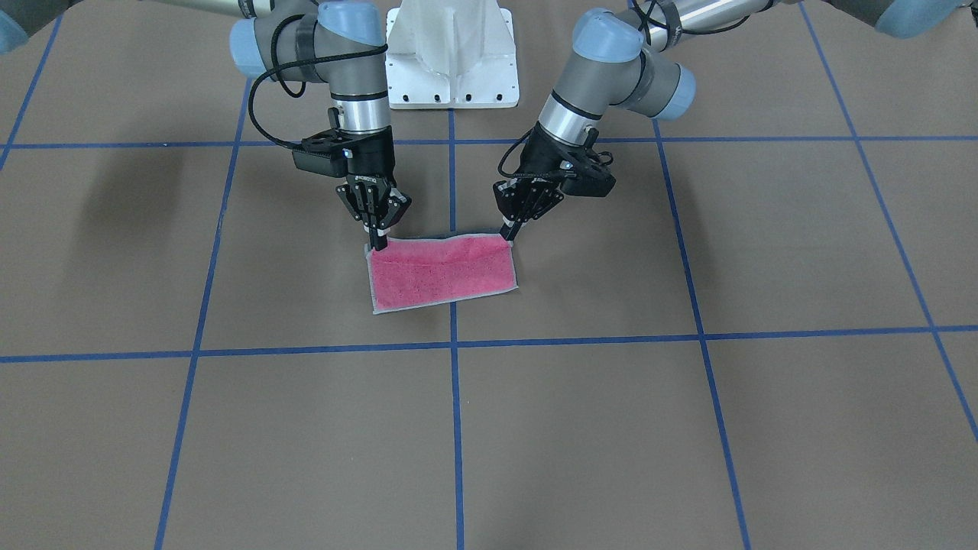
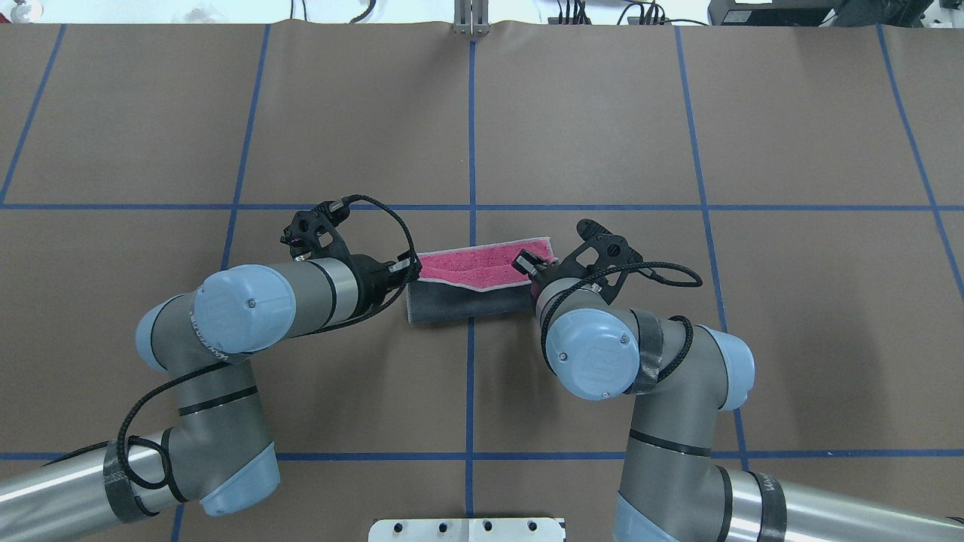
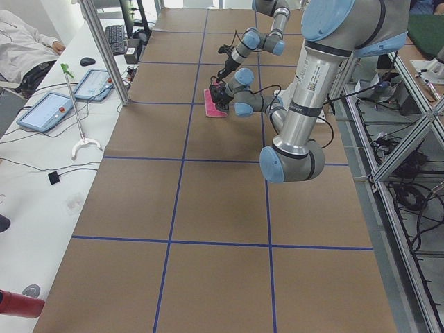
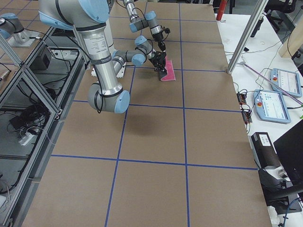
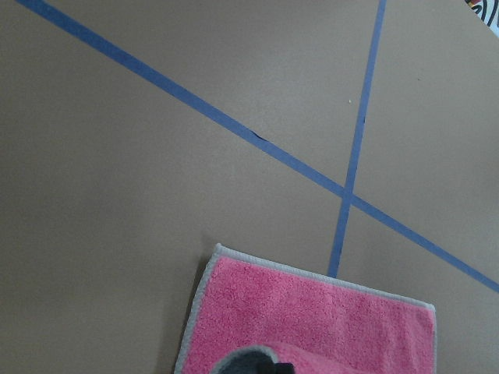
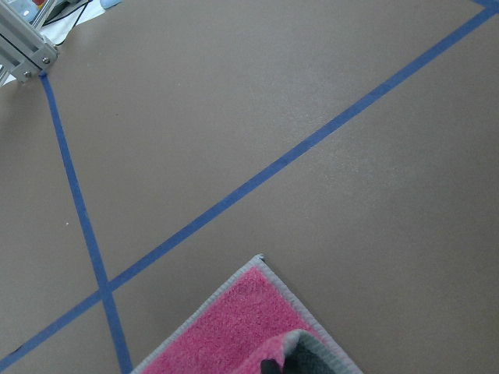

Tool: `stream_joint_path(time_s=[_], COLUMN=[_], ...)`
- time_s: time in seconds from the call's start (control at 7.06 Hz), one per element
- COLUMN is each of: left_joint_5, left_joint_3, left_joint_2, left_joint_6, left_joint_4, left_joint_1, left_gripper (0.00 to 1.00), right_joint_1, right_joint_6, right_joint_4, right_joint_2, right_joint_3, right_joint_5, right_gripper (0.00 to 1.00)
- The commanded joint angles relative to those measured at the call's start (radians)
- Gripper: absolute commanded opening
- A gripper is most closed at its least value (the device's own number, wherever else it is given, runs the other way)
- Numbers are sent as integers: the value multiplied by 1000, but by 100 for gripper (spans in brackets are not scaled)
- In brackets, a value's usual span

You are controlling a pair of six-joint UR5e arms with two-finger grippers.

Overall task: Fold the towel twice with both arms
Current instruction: 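Lift the near towel edge with both grippers and fold it toward the far edge, then lay the folded edge down on the far edge and open both grippers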

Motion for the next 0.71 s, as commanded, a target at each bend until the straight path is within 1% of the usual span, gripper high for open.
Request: stream_joint_path(time_s=[0.0, 0.14, 0.57], left_joint_5=[0, 1, 1], left_joint_3=[23, 39, 43], left_joint_2=[-17, -30, -30], left_joint_6=[0, 0, 0], left_joint_4=[0, 0, -1], left_joint_1=[0, -1, -1], left_gripper=[0, 0, 0], right_joint_1=[11, 14, 22], right_joint_6=[-6, -8, -18], right_joint_4=[0, 0, 6], right_joint_2=[15, 15, 17], right_joint_3=[-22, -22, -43], right_joint_5=[2, 2, 3], right_gripper=[0, 0, 0])
